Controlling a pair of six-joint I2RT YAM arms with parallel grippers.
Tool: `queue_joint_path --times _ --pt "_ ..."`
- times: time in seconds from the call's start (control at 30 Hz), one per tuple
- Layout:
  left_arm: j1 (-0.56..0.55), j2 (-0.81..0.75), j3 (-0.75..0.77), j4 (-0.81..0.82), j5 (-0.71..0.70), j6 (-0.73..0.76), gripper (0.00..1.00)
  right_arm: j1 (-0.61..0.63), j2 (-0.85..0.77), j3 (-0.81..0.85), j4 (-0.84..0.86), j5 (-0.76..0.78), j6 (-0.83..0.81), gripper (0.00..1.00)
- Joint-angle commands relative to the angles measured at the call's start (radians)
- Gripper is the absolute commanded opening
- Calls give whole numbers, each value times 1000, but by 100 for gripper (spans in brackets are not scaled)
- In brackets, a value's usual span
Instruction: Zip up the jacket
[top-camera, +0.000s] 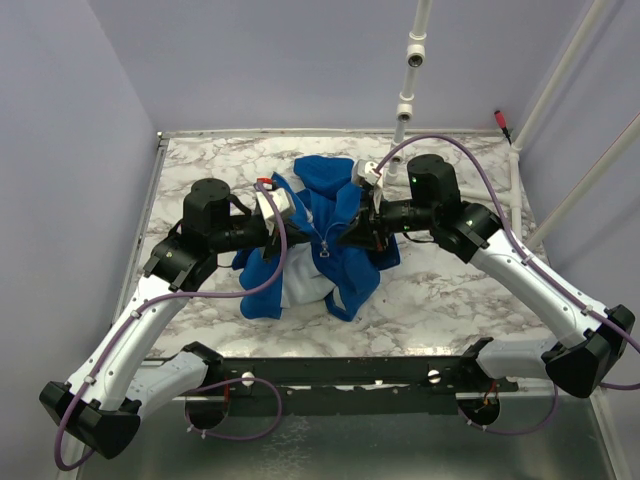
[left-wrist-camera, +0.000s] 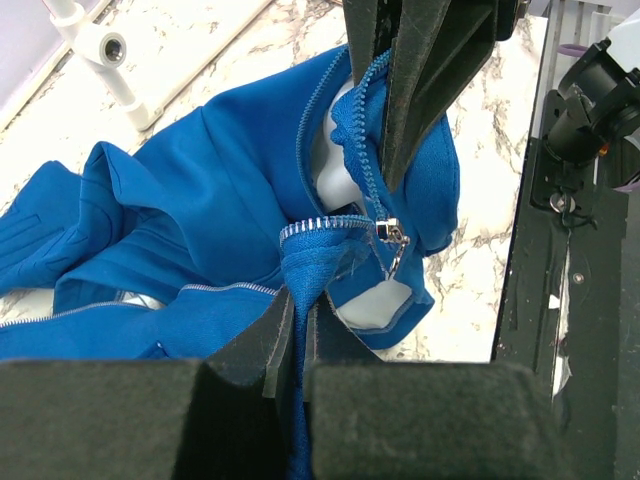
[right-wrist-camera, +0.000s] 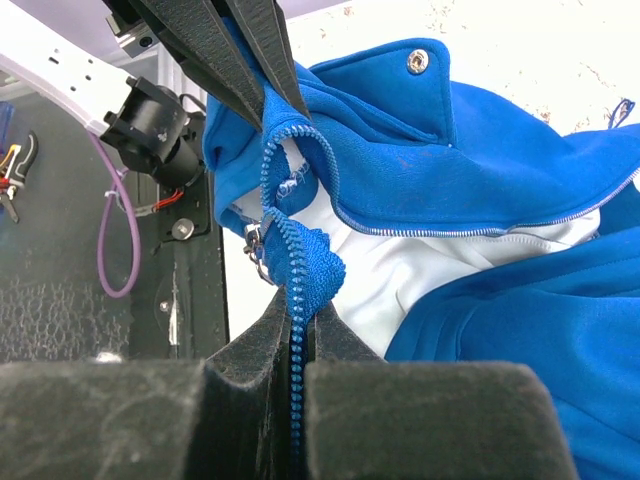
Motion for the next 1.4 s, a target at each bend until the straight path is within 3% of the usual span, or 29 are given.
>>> queue_joint_path --times 0.0,0.73,1.37 --pt "-2 -13 2 8 23 22 0 8 -18 27 50 8 27 1" --pt "-1 -14 6 3 22 28 0 8 -49 -39 21 62 22 1" --pt "-2 -13 3 3 22 32 0 8 -17 15 13 33 22 1"
